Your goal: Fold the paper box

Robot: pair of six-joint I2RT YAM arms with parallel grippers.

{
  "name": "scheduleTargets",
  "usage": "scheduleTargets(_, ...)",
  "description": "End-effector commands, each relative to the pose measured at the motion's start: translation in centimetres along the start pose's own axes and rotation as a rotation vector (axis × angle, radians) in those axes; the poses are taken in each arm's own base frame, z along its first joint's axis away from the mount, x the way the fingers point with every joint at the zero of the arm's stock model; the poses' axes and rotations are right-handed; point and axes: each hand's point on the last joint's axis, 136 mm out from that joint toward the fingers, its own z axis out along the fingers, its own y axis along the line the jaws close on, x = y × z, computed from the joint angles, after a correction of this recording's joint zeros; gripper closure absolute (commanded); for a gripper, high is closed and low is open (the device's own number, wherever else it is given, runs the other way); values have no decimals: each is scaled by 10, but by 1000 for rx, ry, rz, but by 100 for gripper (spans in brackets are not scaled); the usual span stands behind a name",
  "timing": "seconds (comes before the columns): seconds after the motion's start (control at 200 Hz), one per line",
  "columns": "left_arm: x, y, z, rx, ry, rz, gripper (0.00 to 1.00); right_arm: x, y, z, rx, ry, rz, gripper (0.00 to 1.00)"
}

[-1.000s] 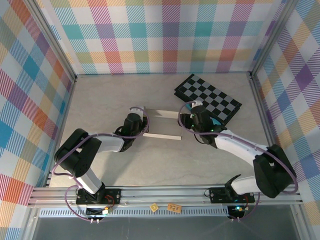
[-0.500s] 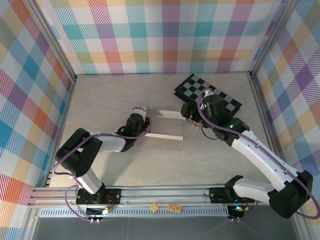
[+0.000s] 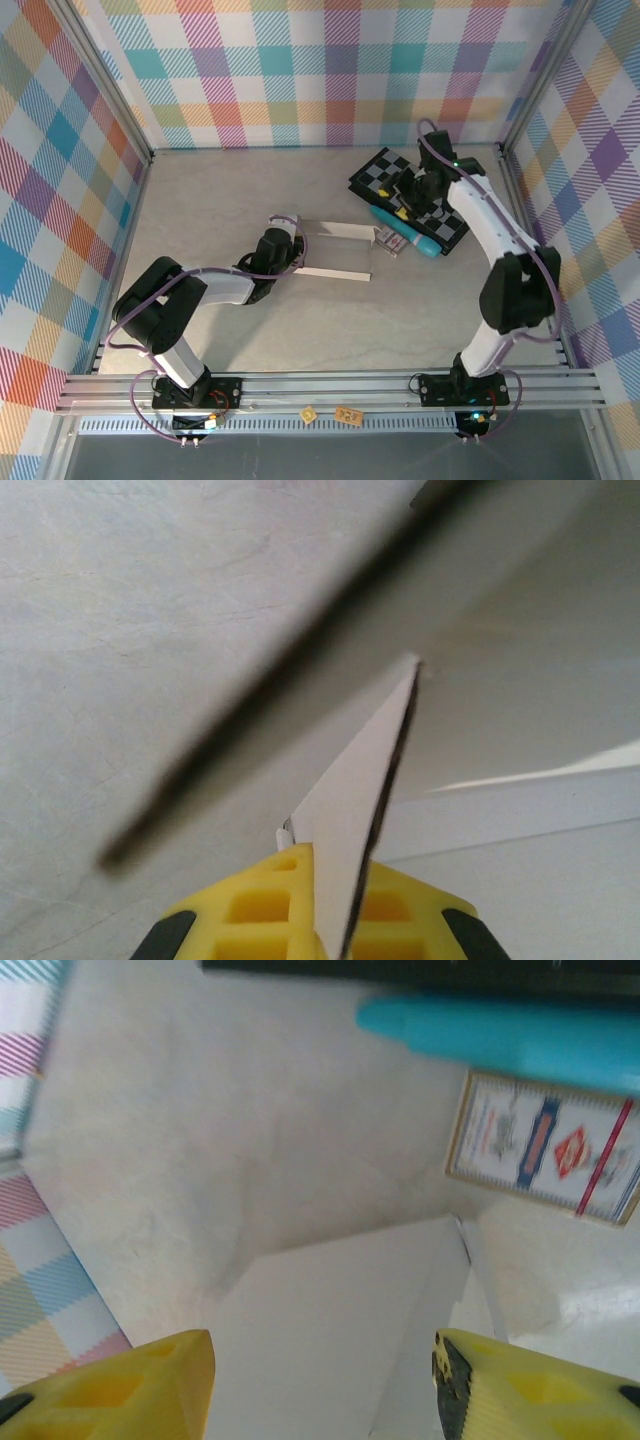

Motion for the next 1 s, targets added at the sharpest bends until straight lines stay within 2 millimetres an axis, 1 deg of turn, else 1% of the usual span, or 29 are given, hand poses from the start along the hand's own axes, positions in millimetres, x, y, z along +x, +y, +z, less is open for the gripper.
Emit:
scheduleTargets(0.0,34,0,2,-10,119,46,100,29,3,3,-3,164,55,41)
scheduleTargets(0.095,34,-1,3,-10,123,53,100,32,-5,17,27,205,68,41)
scheduleTargets(0.22,30,-4,5,0,120,50,100,41,-13,28,44,241,75,42)
scheduleTargets(0.41,28,-5,7,-4,116,49,100,54,-21,43,64,286,67,49)
scheduleTargets(0.555,28,-4,6,-9,116,46,100,68,-32,48,98,316,65,54)
scheduleTargets(0.795,32,-5,4,-13,136,12,100,84,-47,53,133,321,57,58)
scheduleTargets(0.995,35,-7,-8,-30,157,-28,77,95,-55,61,163,303,23,61)
